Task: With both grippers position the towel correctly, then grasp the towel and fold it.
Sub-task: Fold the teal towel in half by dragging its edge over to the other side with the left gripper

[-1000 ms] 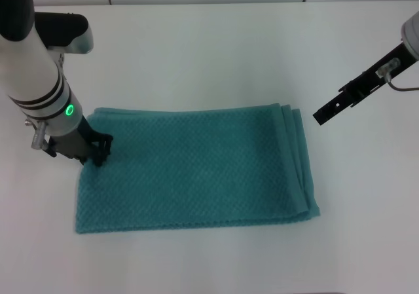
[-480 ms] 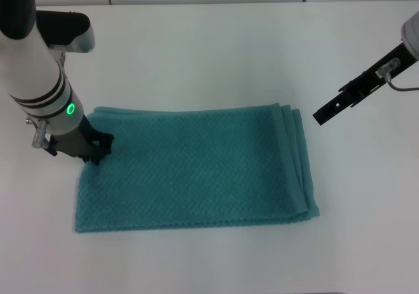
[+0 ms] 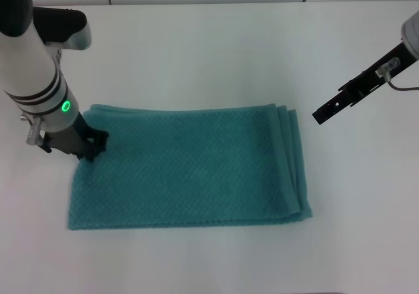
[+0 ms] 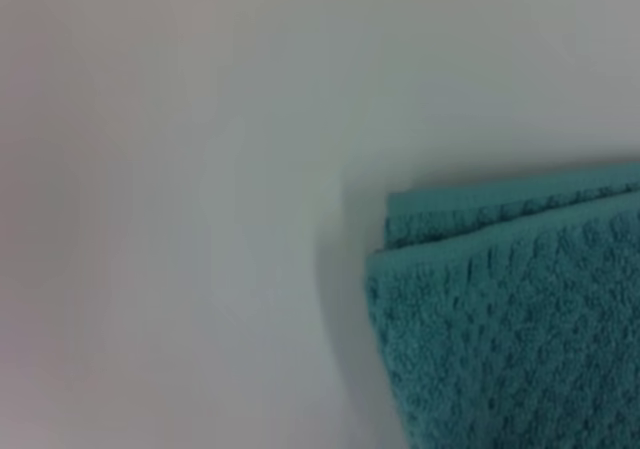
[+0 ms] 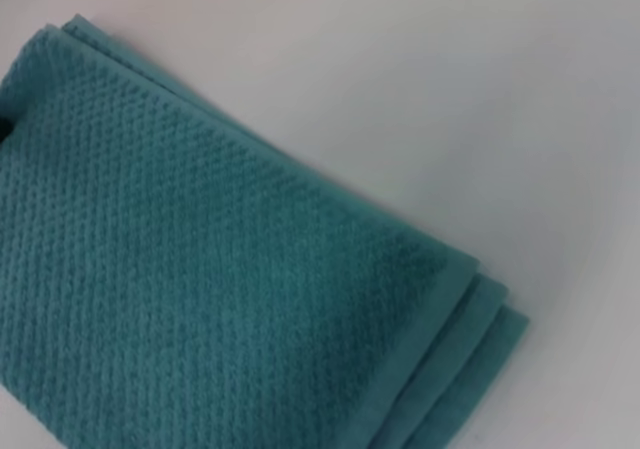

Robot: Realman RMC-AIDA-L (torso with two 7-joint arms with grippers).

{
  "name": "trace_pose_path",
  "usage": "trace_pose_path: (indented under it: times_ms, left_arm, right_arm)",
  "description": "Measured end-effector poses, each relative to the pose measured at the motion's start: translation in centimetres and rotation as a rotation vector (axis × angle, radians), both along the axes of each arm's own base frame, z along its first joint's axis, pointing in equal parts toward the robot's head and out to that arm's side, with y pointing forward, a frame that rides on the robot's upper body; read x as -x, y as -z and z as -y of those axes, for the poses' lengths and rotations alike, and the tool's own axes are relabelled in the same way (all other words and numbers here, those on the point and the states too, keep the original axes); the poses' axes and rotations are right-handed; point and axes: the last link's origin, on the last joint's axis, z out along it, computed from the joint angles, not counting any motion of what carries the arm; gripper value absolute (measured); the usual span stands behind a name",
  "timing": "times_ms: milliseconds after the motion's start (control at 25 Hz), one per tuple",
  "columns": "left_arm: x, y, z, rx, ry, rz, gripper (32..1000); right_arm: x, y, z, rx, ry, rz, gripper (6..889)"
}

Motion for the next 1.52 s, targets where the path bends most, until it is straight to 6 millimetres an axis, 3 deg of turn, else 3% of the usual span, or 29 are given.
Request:
trace_pose_path:
  times_ms: [640, 840, 1080, 1360, 1440, 1520]
  left_arm:
    - [2.9, -4.2, -0.8, -0.085, -0.054, -0.106, 77]
    - [2.9, -4.4, -0.7, -0.076, -0.06, -0.1, 78]
    - [-0.4, -3.5, -1.2, -0.01, 0.007, 0.012, 89]
    - [-9.8, 0.8, 0.5, 0.193, 0.239, 0.642, 114]
    - [-11.1, 2.0, 0.9, 0.2, 0.258, 0.798, 121]
    - [-11.0, 3.3, 0.8, 0.178, 0.233, 0.88, 128]
  right_arm:
    - [0.0, 0.1, -0.1, -0.004, -0.002, -0.002, 855]
    - [-0.2, 0.1, -0.1, -0.006, 0.001, -0.003, 856]
    - [-0.1, 0.1, -0.2, -0.008, -0.008, -0.003, 856]
    - [-0.2, 0.1, -0.2, -0.011, -0.01, -0.007, 855]
    - [0.0, 0.1, -0.3, -0.012, -0.014, -0.015, 855]
    - [0.2, 0.2, -0.3, -0.013, -0.018, -0.021, 855]
